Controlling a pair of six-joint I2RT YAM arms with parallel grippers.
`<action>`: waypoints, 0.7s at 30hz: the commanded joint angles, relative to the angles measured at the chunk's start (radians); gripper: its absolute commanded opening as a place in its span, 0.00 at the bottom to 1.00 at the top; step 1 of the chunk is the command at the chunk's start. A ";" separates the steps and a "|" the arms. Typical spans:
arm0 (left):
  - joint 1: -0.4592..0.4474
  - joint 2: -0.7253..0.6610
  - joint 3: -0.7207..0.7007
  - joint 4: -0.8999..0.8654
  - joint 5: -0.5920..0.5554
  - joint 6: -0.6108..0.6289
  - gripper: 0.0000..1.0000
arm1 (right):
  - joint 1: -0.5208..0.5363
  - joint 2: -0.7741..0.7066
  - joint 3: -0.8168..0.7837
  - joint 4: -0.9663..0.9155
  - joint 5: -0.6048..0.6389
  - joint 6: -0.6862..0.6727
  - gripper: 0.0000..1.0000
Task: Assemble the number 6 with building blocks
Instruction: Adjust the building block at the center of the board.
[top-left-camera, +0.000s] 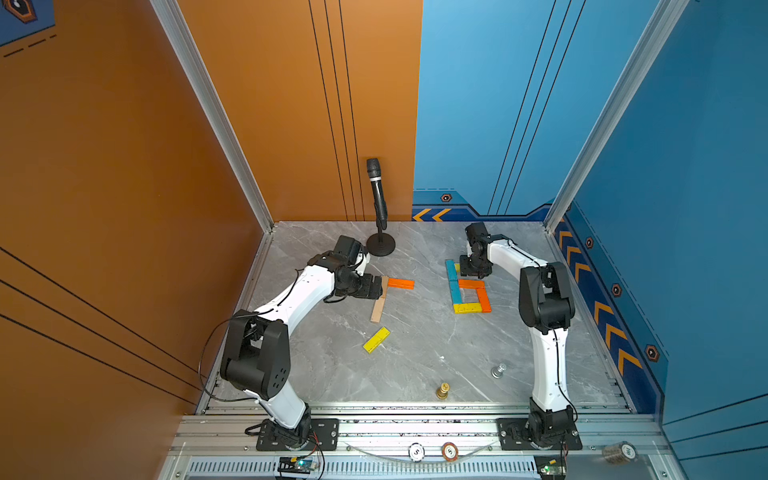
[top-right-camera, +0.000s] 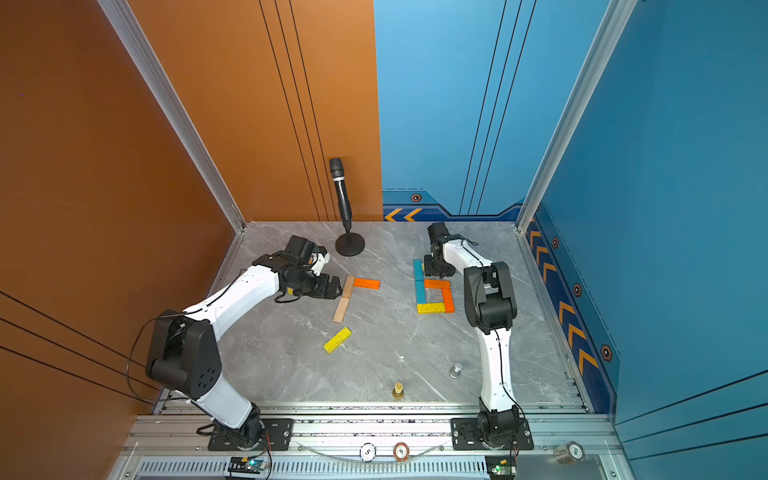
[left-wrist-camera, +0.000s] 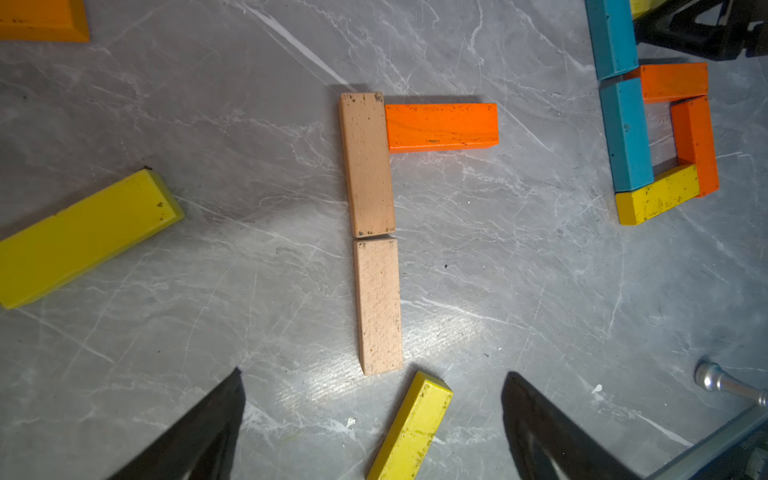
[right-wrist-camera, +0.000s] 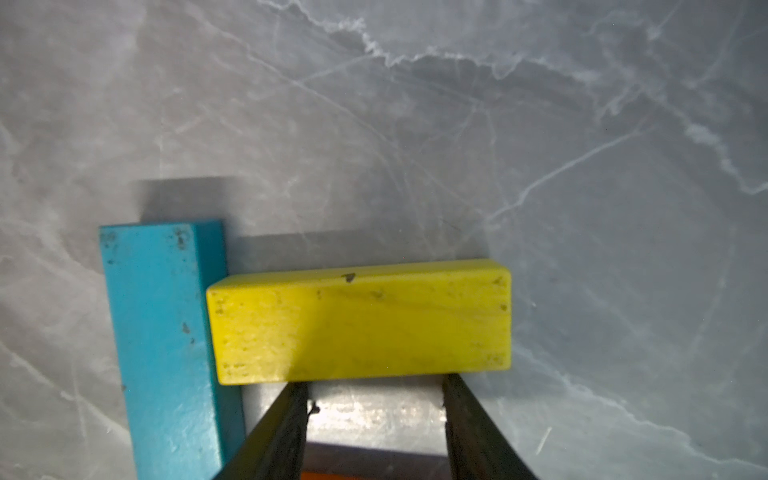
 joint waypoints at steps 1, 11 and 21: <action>0.010 0.004 -0.011 0.000 0.022 0.005 0.96 | -0.001 0.032 0.018 -0.032 -0.002 -0.006 0.53; 0.010 0.004 -0.011 0.001 0.029 0.006 0.96 | -0.001 0.052 0.058 -0.035 -0.003 -0.007 0.53; 0.011 0.008 -0.009 0.002 0.033 0.002 0.96 | 0.000 0.062 0.072 -0.038 -0.009 -0.013 0.53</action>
